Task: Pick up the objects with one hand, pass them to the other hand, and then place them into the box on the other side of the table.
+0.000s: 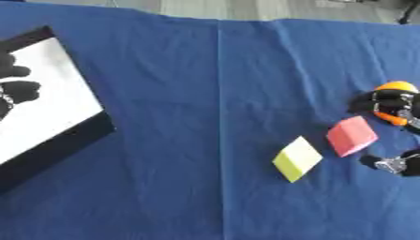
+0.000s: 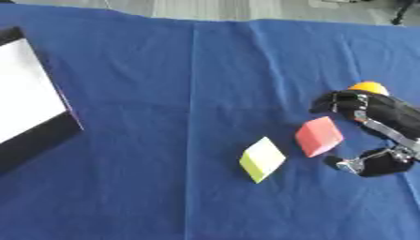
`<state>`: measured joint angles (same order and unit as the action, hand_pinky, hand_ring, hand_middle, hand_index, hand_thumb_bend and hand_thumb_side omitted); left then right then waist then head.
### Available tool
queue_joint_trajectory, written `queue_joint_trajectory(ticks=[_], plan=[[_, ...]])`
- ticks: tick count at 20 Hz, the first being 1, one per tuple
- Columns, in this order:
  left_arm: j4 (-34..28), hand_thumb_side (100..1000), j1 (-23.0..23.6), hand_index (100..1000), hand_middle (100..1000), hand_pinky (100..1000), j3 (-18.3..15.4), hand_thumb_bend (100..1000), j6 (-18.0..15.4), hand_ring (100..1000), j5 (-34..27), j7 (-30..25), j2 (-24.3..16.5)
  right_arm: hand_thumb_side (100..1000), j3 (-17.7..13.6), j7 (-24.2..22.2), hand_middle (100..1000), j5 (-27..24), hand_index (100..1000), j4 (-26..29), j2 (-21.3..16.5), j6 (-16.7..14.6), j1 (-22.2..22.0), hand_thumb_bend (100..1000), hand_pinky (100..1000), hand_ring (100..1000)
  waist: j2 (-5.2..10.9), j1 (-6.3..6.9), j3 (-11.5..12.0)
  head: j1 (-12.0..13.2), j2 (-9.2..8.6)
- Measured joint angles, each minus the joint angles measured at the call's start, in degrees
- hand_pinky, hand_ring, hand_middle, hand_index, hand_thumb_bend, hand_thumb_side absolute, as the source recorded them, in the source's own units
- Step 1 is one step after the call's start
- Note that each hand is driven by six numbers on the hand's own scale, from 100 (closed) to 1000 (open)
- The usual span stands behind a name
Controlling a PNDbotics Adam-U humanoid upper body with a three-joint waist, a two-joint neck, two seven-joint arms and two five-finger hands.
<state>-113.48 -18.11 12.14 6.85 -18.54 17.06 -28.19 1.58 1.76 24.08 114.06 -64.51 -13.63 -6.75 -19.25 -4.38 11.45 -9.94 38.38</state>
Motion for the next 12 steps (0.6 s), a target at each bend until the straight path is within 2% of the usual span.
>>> queue_joint_trajectory(ticks=[12], plan=[[0.0, 856, 1.5, 789, 660, 739, 0.4, 114, -0.6, 655, 0.7, -0.7, 0.1, 100, -0.1, 1.3, 833, 1.8, 842, 0.0, 0.3, 0.9, -0.9, 500, 927, 847, -0.19, 0.01, 1.7, -1.1, 0.29]])
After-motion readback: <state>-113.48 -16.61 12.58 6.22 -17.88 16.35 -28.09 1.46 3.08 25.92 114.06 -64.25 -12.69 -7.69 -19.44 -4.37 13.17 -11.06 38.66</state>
